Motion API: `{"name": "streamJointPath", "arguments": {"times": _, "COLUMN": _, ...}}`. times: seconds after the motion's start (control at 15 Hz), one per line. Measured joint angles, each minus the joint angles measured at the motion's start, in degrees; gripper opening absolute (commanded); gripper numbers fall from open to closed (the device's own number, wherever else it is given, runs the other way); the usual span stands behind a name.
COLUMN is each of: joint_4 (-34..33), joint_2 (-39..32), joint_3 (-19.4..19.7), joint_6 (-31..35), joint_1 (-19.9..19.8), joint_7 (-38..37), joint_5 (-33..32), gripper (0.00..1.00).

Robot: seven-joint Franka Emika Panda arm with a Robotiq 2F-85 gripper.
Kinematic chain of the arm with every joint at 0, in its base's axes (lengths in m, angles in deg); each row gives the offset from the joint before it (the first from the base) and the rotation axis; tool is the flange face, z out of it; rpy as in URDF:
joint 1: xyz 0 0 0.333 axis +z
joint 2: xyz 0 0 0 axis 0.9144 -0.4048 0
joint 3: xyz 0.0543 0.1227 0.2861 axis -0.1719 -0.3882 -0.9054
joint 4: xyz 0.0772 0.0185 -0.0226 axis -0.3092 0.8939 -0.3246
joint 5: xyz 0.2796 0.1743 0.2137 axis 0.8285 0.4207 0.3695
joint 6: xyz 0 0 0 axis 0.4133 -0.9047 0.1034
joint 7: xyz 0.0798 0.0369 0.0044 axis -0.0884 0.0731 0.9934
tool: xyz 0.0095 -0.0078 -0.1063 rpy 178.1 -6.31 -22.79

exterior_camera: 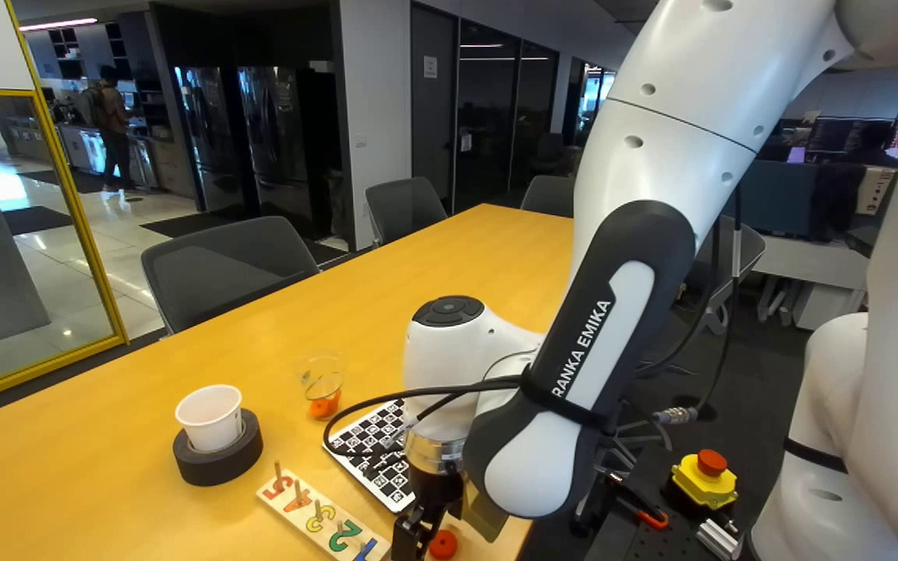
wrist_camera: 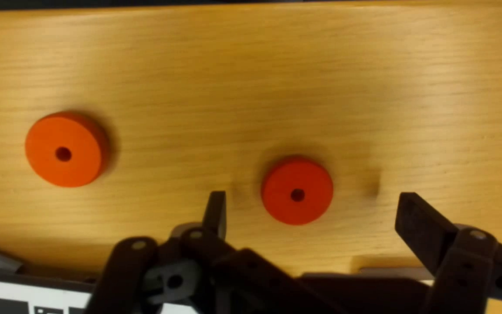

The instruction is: Pick up all the orange objects from the checkers board and the table, and put them in two cups

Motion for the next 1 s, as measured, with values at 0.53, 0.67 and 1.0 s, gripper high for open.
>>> {"name": "streamJointPath", "arguments": {"times": 0.53, "joint_4": 0.1, "joint_2": 0.0, "joint_3": 0.0, "joint_6": 0.6, "joint_1": 0.1, "joint_7": -1.5, "joint_5": 0.0, "gripper": 0.42}}
{"name": "streamJointPath", "arguments": {"times": 0.67, "joint_4": 0.1, "joint_2": 0.0, "joint_3": 0.0, "joint_6": 0.7, "joint_1": 0.1, "joint_7": -1.7, "joint_5": 0.0, "gripper": 0.27}}
{"name": "streamJointPath", "arguments": {"times": 1.0, "joint_4": 0.1, "joint_2": 0.1, "joint_3": 0.0, "joint_6": 0.9, "joint_1": 0.1, "joint_7": -2.1, "joint_5": 0.0, "gripper": 0.21}}
